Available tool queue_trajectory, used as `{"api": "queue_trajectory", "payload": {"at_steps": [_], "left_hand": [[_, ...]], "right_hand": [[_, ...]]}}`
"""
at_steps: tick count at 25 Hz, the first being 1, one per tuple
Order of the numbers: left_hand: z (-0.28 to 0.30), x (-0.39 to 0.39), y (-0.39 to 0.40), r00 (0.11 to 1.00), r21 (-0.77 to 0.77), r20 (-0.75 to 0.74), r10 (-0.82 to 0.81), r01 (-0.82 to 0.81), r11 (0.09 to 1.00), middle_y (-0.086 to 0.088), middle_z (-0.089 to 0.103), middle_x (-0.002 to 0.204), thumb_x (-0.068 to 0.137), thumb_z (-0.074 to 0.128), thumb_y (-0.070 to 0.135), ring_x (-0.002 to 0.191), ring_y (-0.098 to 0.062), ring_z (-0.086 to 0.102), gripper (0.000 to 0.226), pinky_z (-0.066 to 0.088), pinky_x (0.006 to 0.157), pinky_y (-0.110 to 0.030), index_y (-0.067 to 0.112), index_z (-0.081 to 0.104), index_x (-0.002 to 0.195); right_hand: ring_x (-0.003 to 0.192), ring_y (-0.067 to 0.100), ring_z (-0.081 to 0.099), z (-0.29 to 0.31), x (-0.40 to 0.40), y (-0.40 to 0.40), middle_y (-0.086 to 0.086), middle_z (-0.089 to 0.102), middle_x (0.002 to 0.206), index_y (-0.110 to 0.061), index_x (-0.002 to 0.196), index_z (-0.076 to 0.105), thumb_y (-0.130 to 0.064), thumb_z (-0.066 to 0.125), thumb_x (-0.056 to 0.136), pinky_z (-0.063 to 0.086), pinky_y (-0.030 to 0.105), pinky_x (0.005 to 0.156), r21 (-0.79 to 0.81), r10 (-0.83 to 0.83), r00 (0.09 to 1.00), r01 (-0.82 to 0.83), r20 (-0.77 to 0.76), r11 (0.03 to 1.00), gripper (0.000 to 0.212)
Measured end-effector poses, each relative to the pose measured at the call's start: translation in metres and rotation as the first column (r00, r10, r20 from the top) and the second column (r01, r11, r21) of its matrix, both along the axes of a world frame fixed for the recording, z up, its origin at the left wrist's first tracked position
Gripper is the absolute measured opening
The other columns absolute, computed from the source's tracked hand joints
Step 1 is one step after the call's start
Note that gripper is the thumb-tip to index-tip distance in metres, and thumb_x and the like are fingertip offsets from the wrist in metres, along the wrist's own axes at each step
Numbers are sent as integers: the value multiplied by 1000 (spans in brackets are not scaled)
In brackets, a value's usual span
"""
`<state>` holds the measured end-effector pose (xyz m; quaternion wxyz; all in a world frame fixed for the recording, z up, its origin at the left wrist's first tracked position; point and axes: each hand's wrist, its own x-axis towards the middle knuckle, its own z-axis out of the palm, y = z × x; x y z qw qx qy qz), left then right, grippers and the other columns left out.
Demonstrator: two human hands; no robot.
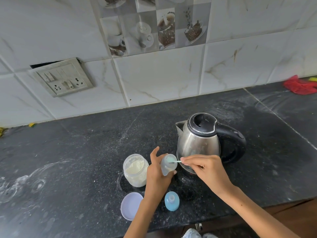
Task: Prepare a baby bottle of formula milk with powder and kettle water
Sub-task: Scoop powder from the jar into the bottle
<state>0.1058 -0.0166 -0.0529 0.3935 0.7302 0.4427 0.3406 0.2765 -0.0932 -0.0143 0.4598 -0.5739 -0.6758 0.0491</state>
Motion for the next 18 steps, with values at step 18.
{"api": "queue_trajectory", "payload": {"at_steps": [18], "left_hand": [[-5,2,3,1000,-5,-17,-4,4,1000,23,60,107,69,80,6,94,7,59,88,42,79,-4,15,24,137]], "right_hand": [[87,5,73,6,2,12,-1,78,94,-10,91,80,4,79,74,60,24,76,-96,16,996,-7,89,995,23]]}}
